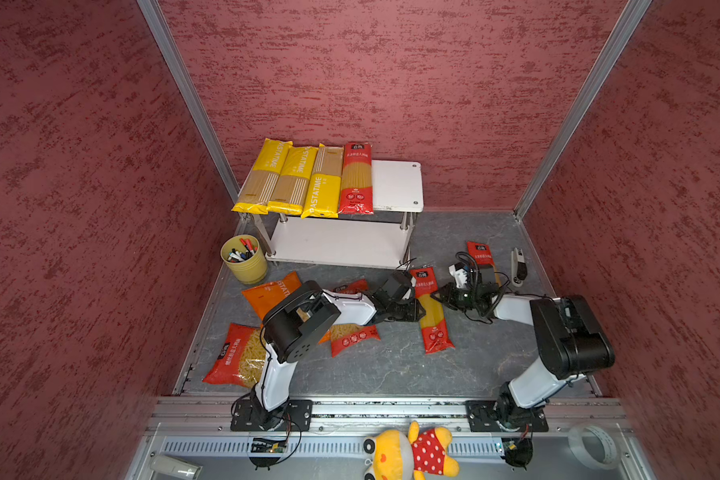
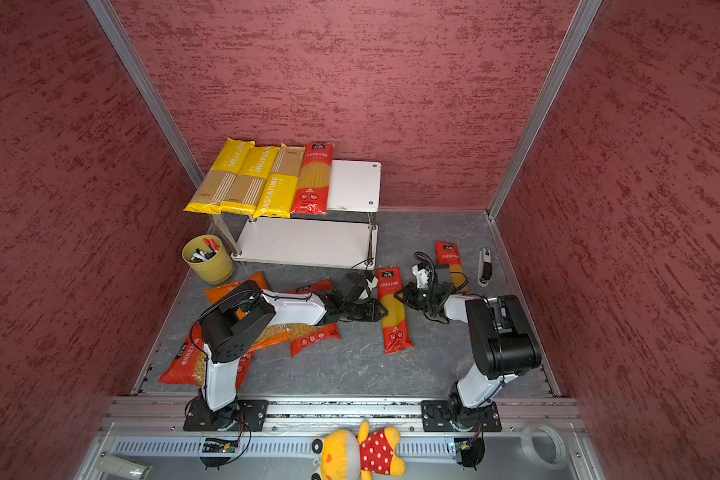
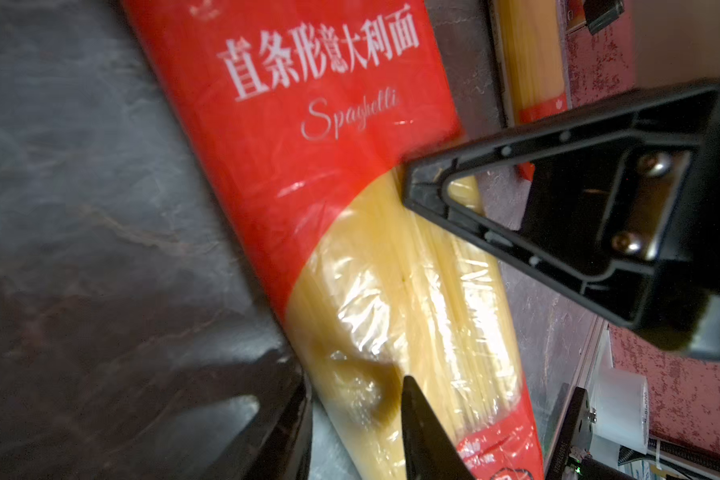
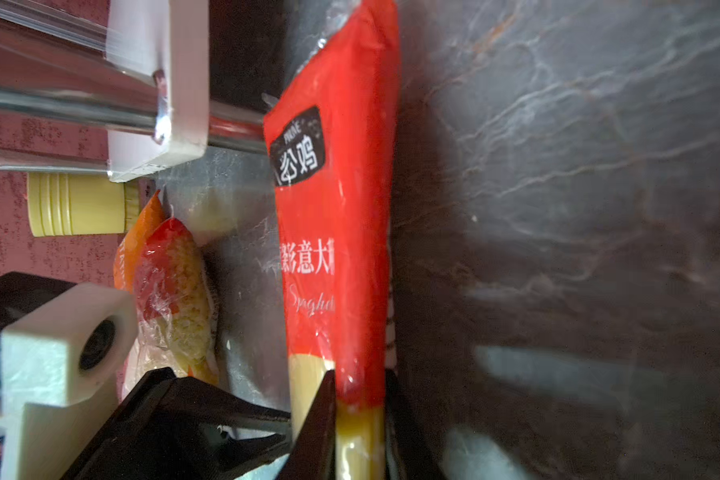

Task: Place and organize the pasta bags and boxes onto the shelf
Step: 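Grasp the red spaghetti pack at its two ends with both grippers, then raise the spaghetti pack upright with both grippers toward the shelf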

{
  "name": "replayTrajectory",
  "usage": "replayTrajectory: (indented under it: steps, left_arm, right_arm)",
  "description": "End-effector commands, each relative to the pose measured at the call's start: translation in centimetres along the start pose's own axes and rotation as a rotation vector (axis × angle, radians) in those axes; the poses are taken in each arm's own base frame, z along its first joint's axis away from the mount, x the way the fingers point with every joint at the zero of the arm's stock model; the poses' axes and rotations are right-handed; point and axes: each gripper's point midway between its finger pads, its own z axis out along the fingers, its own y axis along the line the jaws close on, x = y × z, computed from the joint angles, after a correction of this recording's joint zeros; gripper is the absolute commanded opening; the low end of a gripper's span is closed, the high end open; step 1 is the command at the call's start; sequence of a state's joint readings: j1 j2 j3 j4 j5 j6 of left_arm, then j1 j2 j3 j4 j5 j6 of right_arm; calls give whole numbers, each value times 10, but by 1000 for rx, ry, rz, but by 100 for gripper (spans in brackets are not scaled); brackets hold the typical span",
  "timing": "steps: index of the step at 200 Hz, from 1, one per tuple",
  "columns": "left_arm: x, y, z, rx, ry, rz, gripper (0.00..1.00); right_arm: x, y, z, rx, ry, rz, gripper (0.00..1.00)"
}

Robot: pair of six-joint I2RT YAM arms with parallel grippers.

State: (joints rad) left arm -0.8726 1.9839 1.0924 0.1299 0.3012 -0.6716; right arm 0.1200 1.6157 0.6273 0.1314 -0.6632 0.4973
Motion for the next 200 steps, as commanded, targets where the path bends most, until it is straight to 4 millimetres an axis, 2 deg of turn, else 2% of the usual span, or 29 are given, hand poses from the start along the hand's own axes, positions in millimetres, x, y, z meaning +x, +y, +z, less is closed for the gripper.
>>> replayTrajectory:
  steps: [1, 18, 22, 68, 103, 149, 175, 200]
  left_arm:
    - [-11, -22, -18, 37, -43, 64, 38]
    - [-13, -33, -31, 47, -71, 107, 41]
    - [-13, -36, -34, 50, -77, 118, 41]
    - [-20, -68, -75, 108, -180, 254, 54]
    - [-25, -106, -112, 165, -286, 424, 60]
    - [-26, -138, -157, 243, -446, 615, 64]
    - [-30, -148, -180, 232, -512, 694, 65]
    - [-42, -145, -204, 198, -590, 698, 67]
  right_arm:
    - [-10, 28, -14, -81, -72, -64, 11]
    - [-18, 36, -26, -85, -148, -99, 7]
    - [-22, 43, -33, -97, -179, -120, 6]
    - [-48, 81, -80, -104, -383, -252, 0]
    - [-67, 114, -126, -101, -559, -362, 0]
    - [-79, 151, -173, -117, -702, -443, 0]
    - [-84, 179, -199, -162, -760, -486, 0]
    - [-86, 214, -224, -238, -790, -533, 0]
